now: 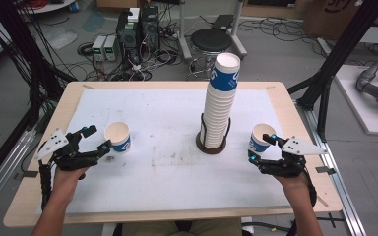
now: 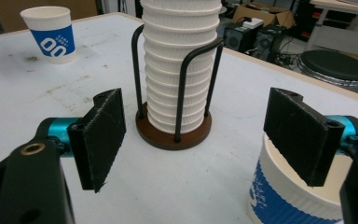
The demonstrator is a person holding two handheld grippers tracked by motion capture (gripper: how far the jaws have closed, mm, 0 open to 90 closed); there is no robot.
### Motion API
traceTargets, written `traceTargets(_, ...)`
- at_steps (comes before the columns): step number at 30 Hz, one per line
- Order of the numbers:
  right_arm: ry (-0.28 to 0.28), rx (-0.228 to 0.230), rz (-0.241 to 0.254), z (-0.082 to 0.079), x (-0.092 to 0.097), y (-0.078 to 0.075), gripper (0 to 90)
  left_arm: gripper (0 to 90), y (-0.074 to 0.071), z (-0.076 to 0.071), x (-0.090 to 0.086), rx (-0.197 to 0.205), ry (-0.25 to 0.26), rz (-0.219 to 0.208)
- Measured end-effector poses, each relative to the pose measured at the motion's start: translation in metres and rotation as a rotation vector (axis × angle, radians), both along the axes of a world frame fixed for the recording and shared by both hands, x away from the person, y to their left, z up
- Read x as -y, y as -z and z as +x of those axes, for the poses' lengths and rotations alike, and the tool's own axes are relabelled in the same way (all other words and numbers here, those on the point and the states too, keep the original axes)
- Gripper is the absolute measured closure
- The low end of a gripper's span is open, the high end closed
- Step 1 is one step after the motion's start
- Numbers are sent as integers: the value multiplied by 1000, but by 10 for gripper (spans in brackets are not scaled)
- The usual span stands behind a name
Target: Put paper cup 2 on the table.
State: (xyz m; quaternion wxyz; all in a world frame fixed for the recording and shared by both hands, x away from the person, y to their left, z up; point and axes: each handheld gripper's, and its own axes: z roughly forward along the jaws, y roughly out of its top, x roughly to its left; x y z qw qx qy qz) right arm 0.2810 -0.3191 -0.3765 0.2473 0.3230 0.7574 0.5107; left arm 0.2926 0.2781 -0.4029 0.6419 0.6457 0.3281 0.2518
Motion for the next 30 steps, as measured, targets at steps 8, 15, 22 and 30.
traceTargets(8,24,8,1,-3,3,-2,212,164,-4,-7,4,28,16,12)
traceTargets(15,26,8,1,-4,2,-2,213,165,-2,-9,5,24,25,24)
traceTargets(22,23,10,6,-5,1,-4,212,166,-3,-10,6,31,29,33)
traceTargets(30,37,12,23,-7,3,-5,212,168,-4,-13,7,38,27,36)
